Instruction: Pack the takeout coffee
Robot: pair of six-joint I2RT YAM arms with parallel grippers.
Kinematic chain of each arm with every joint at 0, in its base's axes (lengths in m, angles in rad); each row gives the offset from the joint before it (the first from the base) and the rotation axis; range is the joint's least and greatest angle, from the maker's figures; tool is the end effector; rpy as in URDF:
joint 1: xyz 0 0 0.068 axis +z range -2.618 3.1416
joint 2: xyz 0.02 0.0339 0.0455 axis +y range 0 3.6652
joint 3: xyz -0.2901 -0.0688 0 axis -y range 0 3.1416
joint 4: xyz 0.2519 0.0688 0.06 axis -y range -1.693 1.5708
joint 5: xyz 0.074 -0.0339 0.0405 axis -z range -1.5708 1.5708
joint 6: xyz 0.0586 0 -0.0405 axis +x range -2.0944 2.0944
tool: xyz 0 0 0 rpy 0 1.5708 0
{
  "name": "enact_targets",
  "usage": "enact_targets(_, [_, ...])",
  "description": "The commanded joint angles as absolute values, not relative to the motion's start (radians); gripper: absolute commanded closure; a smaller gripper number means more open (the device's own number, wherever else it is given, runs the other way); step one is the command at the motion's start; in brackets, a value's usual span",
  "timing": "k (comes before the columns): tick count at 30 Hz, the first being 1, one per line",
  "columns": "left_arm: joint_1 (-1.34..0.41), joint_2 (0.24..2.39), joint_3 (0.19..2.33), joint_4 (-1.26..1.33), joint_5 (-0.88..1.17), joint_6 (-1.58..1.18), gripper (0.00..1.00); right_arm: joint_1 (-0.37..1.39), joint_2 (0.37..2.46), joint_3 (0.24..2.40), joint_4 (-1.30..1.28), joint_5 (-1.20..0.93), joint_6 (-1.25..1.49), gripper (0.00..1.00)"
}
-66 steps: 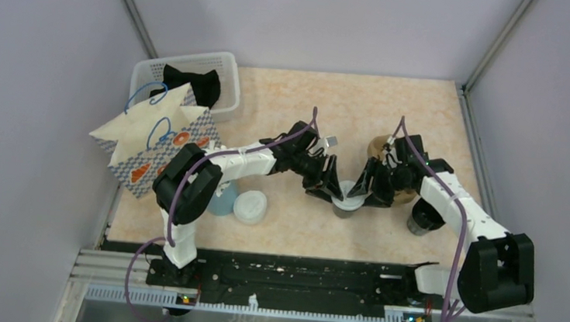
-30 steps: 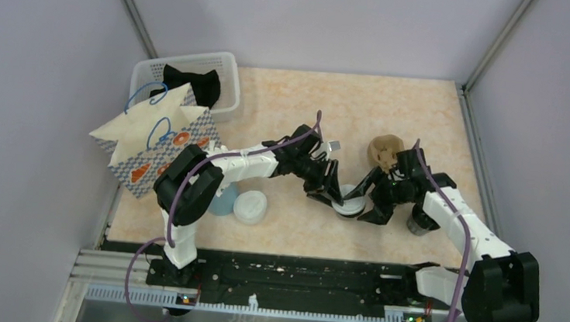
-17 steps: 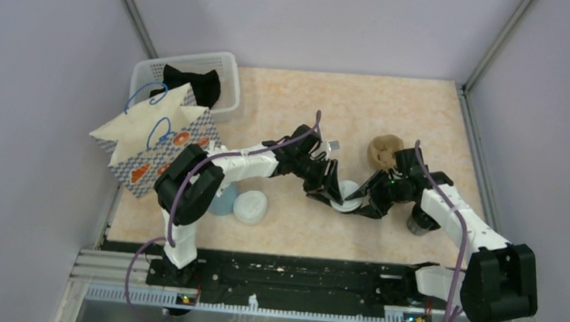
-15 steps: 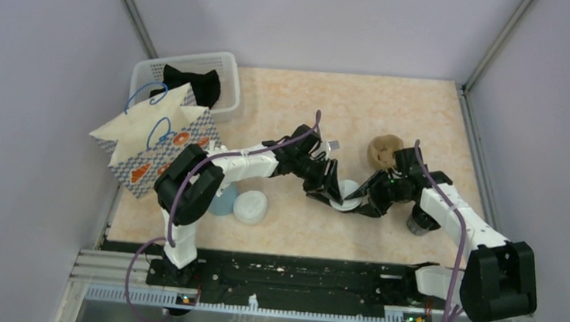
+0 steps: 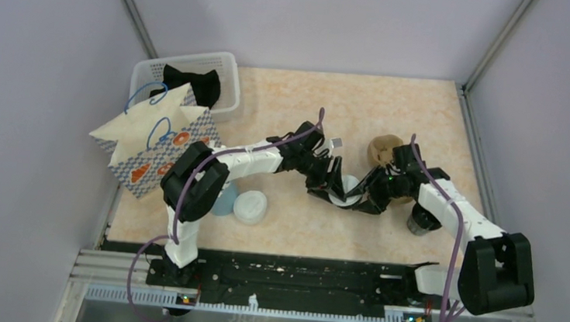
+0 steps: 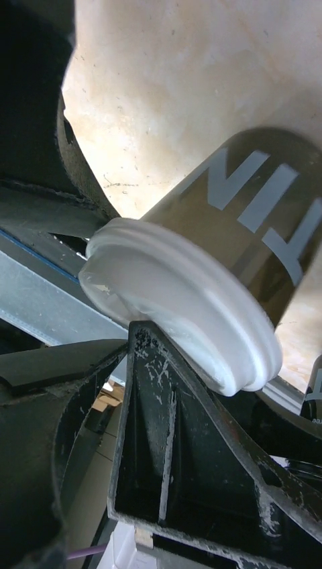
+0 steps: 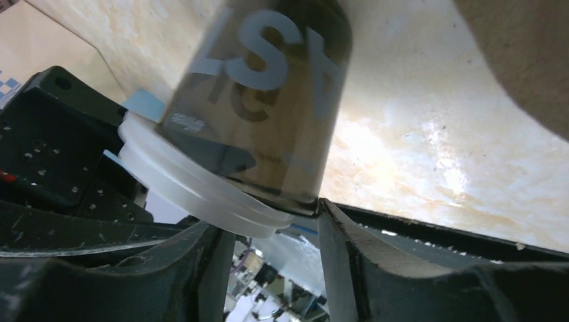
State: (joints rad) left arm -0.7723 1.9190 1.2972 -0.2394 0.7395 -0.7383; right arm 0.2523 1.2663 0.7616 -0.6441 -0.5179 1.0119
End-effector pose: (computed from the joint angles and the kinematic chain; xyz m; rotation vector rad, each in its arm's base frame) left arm 0.2841 -0.3319 0.1992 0.4401 2.7336 -1.4694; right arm 0.2191 0.0864 0.2070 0.9353 2.7930 1.0006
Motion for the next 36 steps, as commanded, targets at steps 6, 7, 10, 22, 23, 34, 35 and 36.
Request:
enact_targets(6, [-0.770,1.954,1.379,-0.198,0.767,-0.713,0.41,0.244,1.275,0.815,-0.655,-0.469,0.823,0.40])
enact_targets(7, [-0.770,1.958,1.388,-0.198,0.768,-0.712,0.41,0.245,1.274,0.821,-0.654,-0.464,0.807,0.38])
enact_targets(10, [-0.770,1.971,1.413,-0.215,0.778,-0.702,0.39,0.234,1.282,0.835,-0.653,-0.467,0.776,0.37])
enact_targets(22, [-0.750,1.887,1.426,-0.363,0.635,-0.468,0.30,0.229,1.256,0.935,-0.747,-0.346,0.457,0.28])
enact_targets(23, [-0.750,1.874,1.415,-0.351,0.625,-0.463,0.30,0.230,1.263,0.924,-0.723,-0.349,0.467,0.28])
enact_targets(34, [-0.751,1.749,1.282,-0.292,0.593,-0.512,0.29,0.273,1.165,0.677,-0.230,-0.211,0.987,0.42])
enact_targets(35, [-0.750,1.730,1.269,-0.293,0.588,-0.512,0.29,0.280,1.166,0.670,-0.221,-0.172,1.012,0.43])
enact_targets(36, [-0.750,1.717,1.261,-0.293,0.582,-0.512,0.29,0.288,1.163,0.658,-0.193,-0.146,1.031,0.45])
